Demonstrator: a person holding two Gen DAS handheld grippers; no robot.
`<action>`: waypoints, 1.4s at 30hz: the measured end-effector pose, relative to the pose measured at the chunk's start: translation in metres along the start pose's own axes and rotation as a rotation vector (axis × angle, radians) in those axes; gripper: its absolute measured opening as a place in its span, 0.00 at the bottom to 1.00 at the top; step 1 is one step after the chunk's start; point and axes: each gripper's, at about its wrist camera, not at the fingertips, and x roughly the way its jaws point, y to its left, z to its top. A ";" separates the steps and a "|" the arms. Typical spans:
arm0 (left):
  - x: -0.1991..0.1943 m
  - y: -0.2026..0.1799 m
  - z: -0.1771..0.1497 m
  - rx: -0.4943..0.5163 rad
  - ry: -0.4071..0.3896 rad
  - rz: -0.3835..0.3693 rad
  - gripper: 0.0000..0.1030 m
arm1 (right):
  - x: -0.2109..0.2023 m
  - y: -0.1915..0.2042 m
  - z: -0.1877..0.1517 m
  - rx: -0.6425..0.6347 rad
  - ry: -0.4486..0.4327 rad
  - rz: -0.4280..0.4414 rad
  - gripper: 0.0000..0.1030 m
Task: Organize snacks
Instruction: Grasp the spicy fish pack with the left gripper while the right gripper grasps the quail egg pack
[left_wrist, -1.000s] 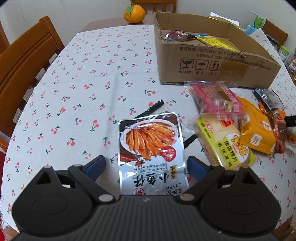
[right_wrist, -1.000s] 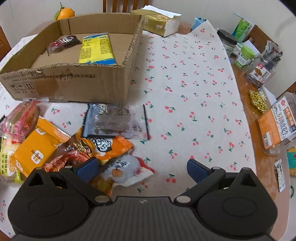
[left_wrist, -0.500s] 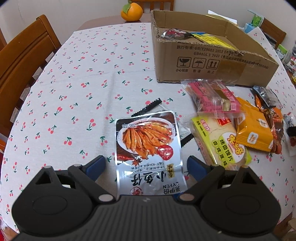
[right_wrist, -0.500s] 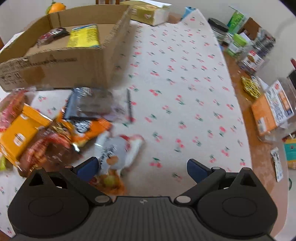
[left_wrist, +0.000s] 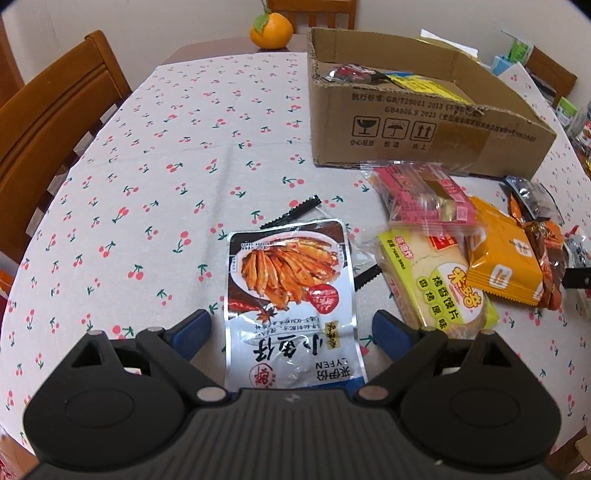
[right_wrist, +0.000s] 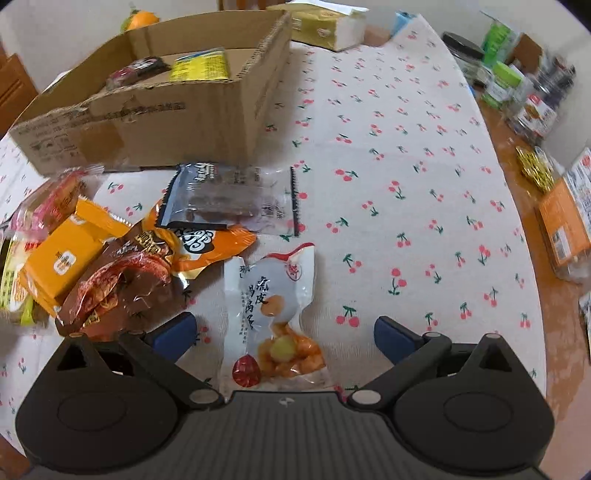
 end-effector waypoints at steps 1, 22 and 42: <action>-0.001 0.000 -0.001 -0.007 -0.003 0.000 0.90 | 0.000 0.000 0.000 -0.011 -0.004 0.006 1.00; -0.009 0.001 -0.001 -0.072 -0.017 0.016 0.71 | -0.006 0.018 0.001 -0.093 -0.048 0.049 0.85; -0.019 0.001 0.002 -0.014 -0.036 0.014 0.71 | -0.019 0.014 -0.001 -0.057 -0.044 -0.029 0.57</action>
